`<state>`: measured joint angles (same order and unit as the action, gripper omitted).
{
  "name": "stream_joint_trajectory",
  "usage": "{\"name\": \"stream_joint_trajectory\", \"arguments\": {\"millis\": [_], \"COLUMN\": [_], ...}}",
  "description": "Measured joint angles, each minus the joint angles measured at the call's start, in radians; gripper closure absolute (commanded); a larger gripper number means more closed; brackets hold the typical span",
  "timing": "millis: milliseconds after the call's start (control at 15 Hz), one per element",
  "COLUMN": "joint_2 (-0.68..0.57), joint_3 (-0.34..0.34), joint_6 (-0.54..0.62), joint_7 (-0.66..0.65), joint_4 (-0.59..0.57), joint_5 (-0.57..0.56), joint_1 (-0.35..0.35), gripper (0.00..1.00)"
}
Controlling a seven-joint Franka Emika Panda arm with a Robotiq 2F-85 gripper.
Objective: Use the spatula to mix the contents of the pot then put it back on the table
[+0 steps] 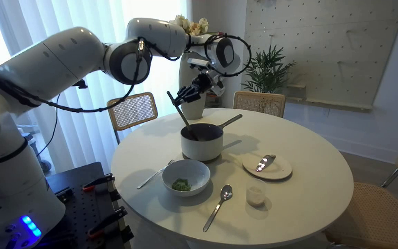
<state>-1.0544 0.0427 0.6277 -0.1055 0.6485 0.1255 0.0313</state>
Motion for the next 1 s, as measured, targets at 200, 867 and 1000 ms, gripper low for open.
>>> {"name": "stream_joint_trajectory", "arguments": {"millis": [200, 867, 1000], "joint_2": [-0.001, 0.002, 0.005], "joint_3": [0.0, -0.002, -0.002], "joint_6": [0.042, 0.061, 0.06], "joint_7": [-0.004, -0.02, -0.02], "joint_4": [-0.004, -0.064, -0.077], "joint_5": [0.0, -0.036, -0.046], "joint_1": [0.011, 0.021, 0.023], "gripper": [0.96, 0.96, 0.96]}}
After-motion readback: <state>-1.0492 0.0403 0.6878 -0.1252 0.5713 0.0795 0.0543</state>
